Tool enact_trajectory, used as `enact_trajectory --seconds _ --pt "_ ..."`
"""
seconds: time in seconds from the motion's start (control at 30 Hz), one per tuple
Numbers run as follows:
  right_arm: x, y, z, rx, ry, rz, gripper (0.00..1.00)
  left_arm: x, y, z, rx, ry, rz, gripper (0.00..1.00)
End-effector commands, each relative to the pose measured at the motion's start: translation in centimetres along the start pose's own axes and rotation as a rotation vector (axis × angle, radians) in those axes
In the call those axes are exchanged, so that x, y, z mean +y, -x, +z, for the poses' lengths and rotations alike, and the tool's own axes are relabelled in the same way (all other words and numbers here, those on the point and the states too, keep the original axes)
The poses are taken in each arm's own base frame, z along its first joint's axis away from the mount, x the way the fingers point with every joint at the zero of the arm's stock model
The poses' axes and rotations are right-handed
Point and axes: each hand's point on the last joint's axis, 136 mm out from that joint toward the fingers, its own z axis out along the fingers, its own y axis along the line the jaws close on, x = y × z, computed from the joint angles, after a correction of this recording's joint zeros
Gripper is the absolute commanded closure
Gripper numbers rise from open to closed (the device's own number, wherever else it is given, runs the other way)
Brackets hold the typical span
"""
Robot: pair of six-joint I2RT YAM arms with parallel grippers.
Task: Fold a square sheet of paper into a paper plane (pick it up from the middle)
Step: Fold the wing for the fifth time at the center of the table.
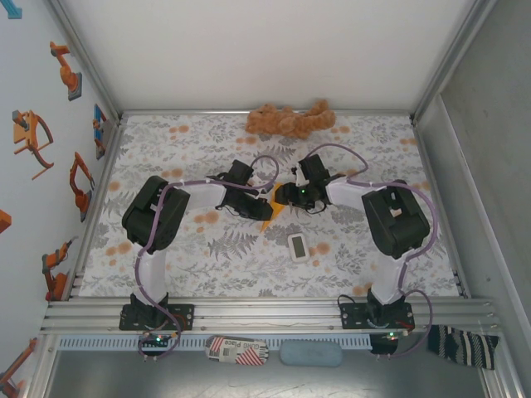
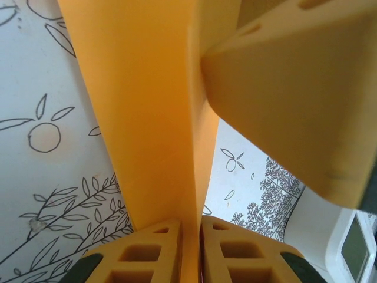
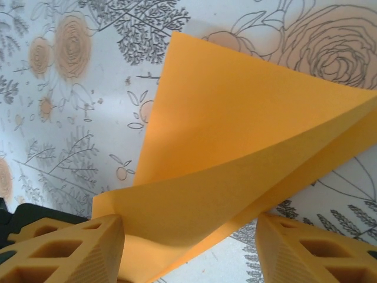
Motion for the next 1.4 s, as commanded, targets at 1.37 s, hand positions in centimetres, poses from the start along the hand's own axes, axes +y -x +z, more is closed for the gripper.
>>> enact_trajectory --seconds 1.37 --pt "-5.4 -3.7 3.4 0.167 -0.232 0.109 0.44 -1.0 -0.2 -2.3 -0.072 -0.004 -0.054 0.73"
